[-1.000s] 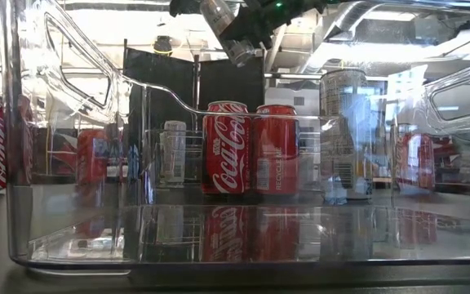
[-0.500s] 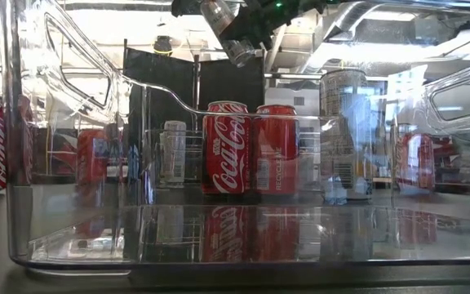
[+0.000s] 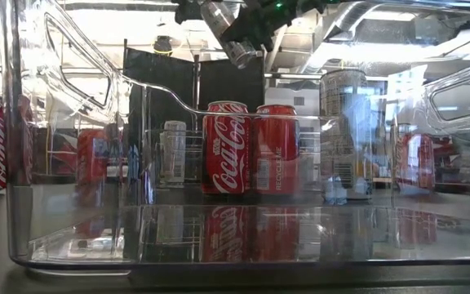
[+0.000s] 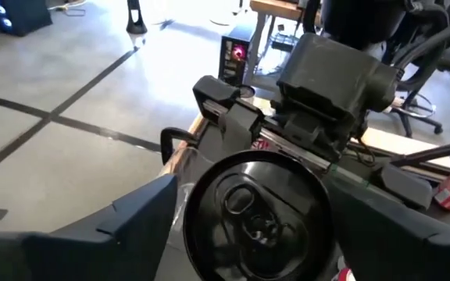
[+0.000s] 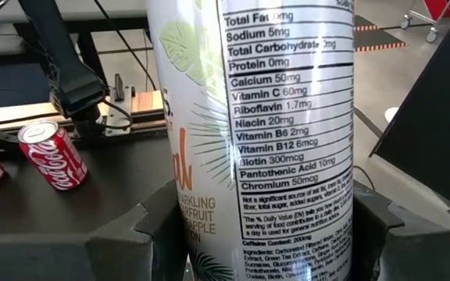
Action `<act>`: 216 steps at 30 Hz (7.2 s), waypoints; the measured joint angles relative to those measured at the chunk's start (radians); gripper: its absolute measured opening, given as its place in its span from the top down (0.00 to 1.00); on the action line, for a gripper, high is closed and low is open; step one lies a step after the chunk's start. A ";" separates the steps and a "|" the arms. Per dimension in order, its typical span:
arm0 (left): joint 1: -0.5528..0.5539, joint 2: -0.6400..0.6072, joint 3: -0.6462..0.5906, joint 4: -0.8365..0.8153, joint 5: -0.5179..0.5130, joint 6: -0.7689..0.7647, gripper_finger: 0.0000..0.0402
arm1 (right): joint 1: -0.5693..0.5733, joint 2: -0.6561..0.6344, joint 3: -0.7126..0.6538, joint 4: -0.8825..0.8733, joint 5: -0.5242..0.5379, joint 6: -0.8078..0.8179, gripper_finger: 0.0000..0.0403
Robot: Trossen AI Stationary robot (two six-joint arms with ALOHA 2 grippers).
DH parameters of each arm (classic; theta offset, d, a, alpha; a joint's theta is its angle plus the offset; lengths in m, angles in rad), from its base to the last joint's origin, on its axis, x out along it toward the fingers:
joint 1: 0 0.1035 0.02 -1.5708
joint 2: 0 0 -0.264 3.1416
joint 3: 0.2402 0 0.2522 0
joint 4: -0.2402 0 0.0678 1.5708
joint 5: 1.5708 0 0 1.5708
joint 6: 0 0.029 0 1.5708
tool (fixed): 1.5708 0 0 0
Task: Sort soda cans
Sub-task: Put the bottom white soda can into the top left transparent bin
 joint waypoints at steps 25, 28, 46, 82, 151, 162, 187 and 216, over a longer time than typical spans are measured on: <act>-0.013 -0.004 0.000 -0.027 0.018 -0.041 0.27 | 0.000 0.001 -0.002 0.018 -0.007 -0.010 0.39; -0.013 -0.002 0.000 -0.036 0.031 -0.075 0.14 | 0.001 -0.002 -0.001 0.040 -0.007 -0.018 0.39; 0.032 -0.007 0.000 -0.010 0.024 -0.086 0.22 | -0.013 -0.002 -0.001 0.045 0.001 -0.031 0.39; 0.041 -0.002 -0.319 0.092 -0.226 -0.045 0.39 | -0.168 -0.204 -0.001 -0.433 -0.030 0.057 0.14; 0.144 0.206 -0.432 0.223 -0.321 0.153 0.24 | -0.090 -0.207 -0.002 -0.528 -0.029 0.086 0.14; 0.131 0.206 -0.432 0.220 -0.338 0.167 0.24 | -0.089 -0.206 -0.002 -0.544 -0.029 0.085 0.14; 0.144 0.208 -0.432 0.274 -0.190 0.247 0.24 | -0.089 -0.206 -0.002 -0.538 -0.029 0.099 0.14; 0.131 0.259 -0.433 0.307 -0.206 0.293 0.20 | -0.089 -0.206 -0.002 -0.533 -0.030 0.120 0.14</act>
